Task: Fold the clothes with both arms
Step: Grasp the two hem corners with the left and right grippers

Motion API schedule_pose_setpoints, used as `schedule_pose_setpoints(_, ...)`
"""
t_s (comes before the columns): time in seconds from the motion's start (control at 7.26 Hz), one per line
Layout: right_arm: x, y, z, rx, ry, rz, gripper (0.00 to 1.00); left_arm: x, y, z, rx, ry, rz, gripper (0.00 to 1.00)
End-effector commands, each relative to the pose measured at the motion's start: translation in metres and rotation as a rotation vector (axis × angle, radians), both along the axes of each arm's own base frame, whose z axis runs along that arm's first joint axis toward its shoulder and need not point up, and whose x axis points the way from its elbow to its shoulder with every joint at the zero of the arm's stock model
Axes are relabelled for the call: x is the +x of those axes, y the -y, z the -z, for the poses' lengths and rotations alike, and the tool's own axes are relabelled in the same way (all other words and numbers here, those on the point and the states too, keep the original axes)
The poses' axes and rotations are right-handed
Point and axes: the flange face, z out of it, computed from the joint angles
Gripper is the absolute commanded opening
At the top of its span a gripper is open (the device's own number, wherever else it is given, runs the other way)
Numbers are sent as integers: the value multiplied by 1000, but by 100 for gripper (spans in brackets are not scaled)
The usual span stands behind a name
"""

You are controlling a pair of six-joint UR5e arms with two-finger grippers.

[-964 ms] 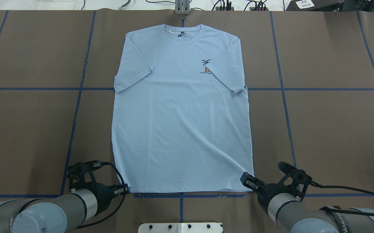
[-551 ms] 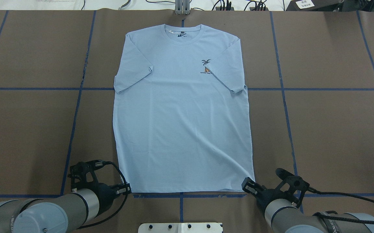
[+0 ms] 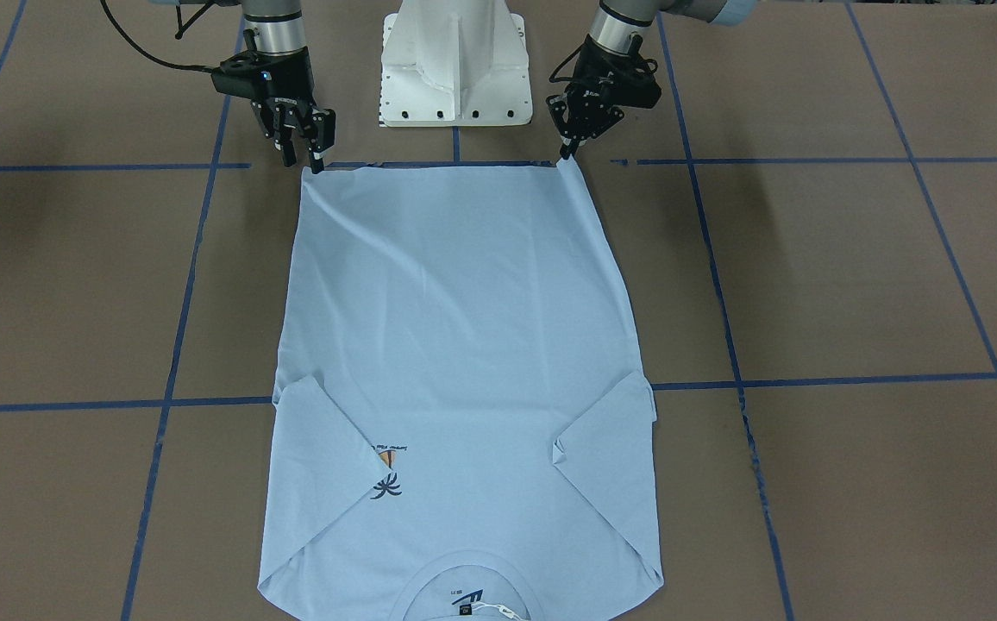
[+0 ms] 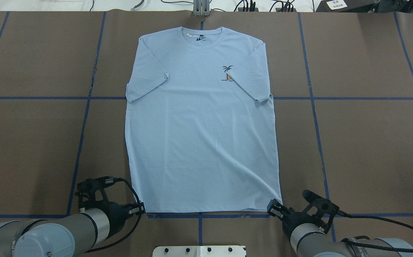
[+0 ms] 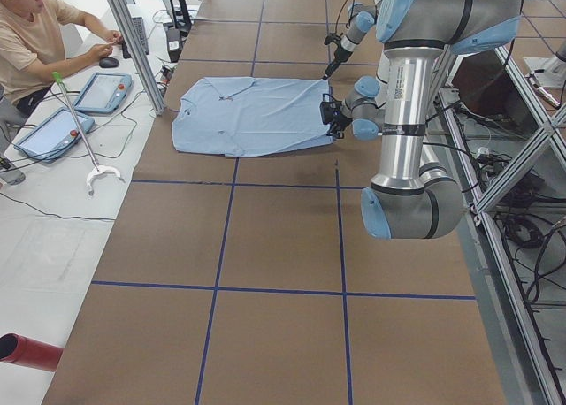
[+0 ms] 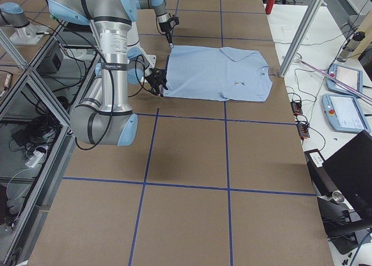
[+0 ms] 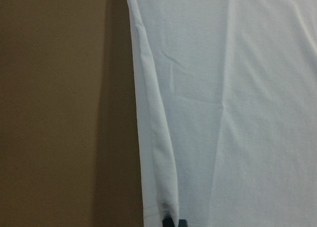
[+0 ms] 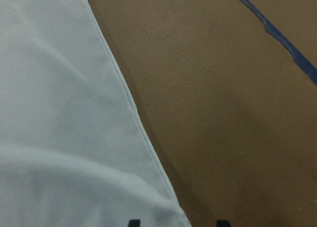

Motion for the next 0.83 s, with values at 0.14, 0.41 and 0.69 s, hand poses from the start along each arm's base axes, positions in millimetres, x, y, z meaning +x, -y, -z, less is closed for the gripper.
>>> schedule_pose_setpoints(0.14,-6,-2,-2,3,-5,1,58,0,1,0,1,0,1,0)
schedule_pose_setpoints(0.41,-10,-3,2,16,3,-5,53,-1,1,1,0,-2,1,0)
schedule_pose_setpoints(0.69,-11,-3,-4,16,-10,-3,53,0,0,2,-1,-5,-1,0)
